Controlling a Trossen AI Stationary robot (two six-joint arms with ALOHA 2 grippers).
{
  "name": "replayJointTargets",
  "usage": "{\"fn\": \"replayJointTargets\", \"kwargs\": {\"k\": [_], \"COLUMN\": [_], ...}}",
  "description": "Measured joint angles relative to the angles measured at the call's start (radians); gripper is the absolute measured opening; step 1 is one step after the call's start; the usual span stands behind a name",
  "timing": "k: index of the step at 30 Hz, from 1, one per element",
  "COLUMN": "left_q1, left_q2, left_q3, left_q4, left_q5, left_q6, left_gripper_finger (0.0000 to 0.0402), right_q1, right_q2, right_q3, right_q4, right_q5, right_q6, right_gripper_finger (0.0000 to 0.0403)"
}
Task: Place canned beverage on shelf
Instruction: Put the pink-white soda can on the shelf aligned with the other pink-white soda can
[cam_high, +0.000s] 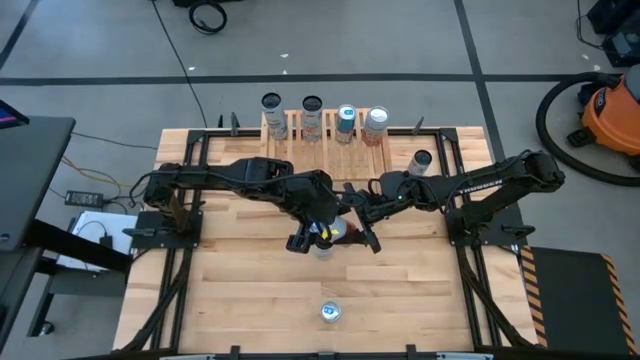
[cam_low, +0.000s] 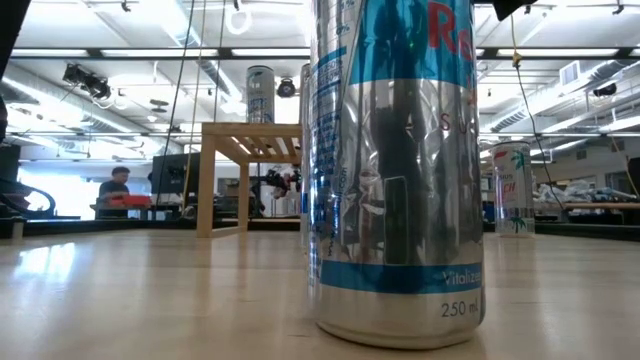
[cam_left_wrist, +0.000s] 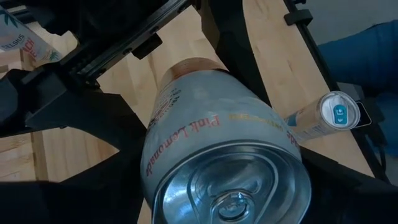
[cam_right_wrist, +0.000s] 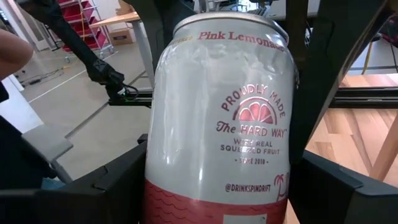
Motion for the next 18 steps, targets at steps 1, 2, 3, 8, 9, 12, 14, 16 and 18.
{"fn": "replayJointTargets", "kwargs": {"k": [1, 2, 3, 8, 9, 12, 14, 16, 18], "left_q1": [0.000, 0.000, 0.002, 0.003, 0.003, 0.003, -0.002, -0.004, -0.004], "left_q2": [0.000, 0.000, 0.000, 0.000, 0.000, 0.000, 0.000, 0.000, 0.000], "left_q3": [0.000, 0.000, 0.000, 0.000, 0.000, 0.000, 0.000, 0.000, 0.000], "left_q4": [-0.001, -0.002, -0.001, 0.011, 0.011, 0.003, 0.003, 0.008, 0.011], "left_q5": [0.001, 0.001, 0.001, -0.002, -0.002, -0.003, -0.006, -0.010, -0.009], "left_q6": [0.001, 0.001, 0.001, -0.005, -0.006, -0.004, -0.003, -0.008, -0.008], "left_gripper_finger": [0.0315, 0.0315, 0.0315, 0.0315, 0.0315, 0.0315, 0.0315, 0.0315, 0.0315], "right_q1": [0.000, 0.000, 0.000, 0.000, 0.000, 0.000, 0.000, 0.000, 0.000], "right_q2": [0.000, 0.000, 0.000, 0.000, 0.000, 0.000, 0.000, 0.000, 0.000], "right_q3": [0.000, 0.000, 0.000, 0.000, 0.000, 0.000, 0.000, 0.000, 0.000], "right_q4": [0.000, 0.000, 0.000, 0.000, 0.000, -0.002, -0.002, -0.002, -0.002], "right_q5": [0.002, 0.001, 0.001, 0.002, 0.002, 0.002, 0.004, 0.004, 0.005], "right_q6": [0.000, -0.001, -0.002, -0.003, -0.002, -0.005, -0.008, -0.008, -0.009], "right_gripper_finger": [0.0318, 0.0318, 0.0318, 0.0318, 0.0318, 0.0318, 0.0318, 0.0318, 0.0318]}}
